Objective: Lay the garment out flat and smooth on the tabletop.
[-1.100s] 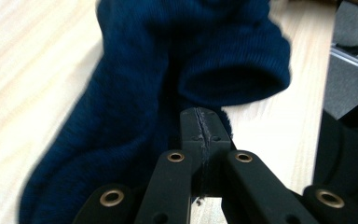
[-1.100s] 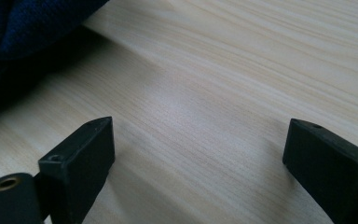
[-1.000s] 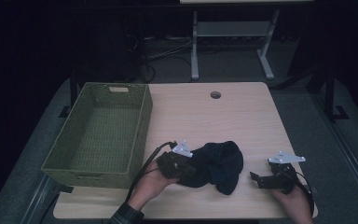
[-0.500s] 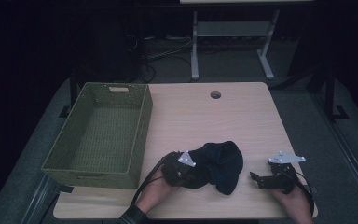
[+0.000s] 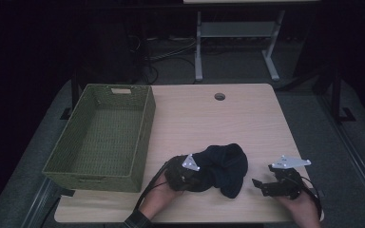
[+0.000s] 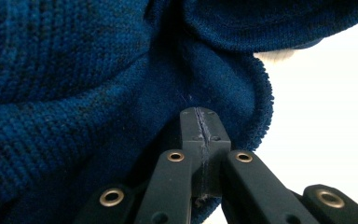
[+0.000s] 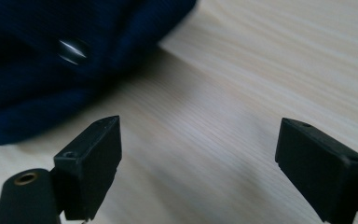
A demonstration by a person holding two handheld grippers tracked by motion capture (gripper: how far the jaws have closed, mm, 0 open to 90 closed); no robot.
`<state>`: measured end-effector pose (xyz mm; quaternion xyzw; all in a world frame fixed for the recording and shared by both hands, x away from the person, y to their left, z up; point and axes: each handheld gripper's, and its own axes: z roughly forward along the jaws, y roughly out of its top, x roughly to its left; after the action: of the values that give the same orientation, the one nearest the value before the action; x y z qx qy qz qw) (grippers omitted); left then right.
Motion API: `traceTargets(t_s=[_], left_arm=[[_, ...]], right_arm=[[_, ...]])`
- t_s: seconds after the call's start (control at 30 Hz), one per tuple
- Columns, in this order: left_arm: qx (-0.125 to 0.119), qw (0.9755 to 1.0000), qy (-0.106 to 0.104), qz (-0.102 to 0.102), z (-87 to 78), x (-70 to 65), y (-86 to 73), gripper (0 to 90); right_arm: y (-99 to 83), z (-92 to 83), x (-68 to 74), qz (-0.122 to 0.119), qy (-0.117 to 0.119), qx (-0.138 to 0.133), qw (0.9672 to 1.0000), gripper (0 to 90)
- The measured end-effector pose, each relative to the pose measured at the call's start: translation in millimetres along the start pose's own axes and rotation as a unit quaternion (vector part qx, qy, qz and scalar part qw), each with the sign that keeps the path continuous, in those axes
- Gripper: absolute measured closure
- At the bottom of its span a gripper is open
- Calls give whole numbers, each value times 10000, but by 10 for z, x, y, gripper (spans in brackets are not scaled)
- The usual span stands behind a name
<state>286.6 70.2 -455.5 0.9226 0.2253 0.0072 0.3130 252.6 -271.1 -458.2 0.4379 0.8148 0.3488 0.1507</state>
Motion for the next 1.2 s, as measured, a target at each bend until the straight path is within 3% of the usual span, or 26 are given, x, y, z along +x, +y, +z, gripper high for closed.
traceTargets(t_s=[0.1,0.2,0.37,0.6,0.83,0.87,0.9,1.0,1.03,1.1,1.2], left_arm=[[32,10000,-41,28,-5,19,-1,900],[4,10000,-28,-25,2,9,3,900],[0,10000,-40,-52,1,13,0,900],[22,10000,-46,-19,-2,22,2,900],[-13,10000,-13,-38,3,6,4,900],[-14,10000,-11,-32,3,6,3,900],[-13,10000,-14,-32,3,6,3,900],[-11,10000,-7,-23,4,4,5,900],[-10,10000,-3,-20,4,2,5,900],[3,10000,5,-5,4,-1,8,900],[8,10000,-4,-6,4,1,9,900]], right_arm=[[36,-62,41,-18,57,-96,9999,148],[174,-184,110,-13,317,-306,9990,149],[309,-222,167,-66,583,-421,9974,149],[590,-109,352,-295,951,-571,9934,148],[782,45,415,-385,968,-581,9929,161],[809,82,414,-396,976,-559,9929,213],[840,124,407,-381,1095,-576,9916,357],[880,161,388,-305,1220,-583,9903,580],[880,161,388,-305,1220,-583,9903,580],[929,160,373,-261,1290,-578,9896,739],[1033,150,369,-327,1254,-552,9900,773]])
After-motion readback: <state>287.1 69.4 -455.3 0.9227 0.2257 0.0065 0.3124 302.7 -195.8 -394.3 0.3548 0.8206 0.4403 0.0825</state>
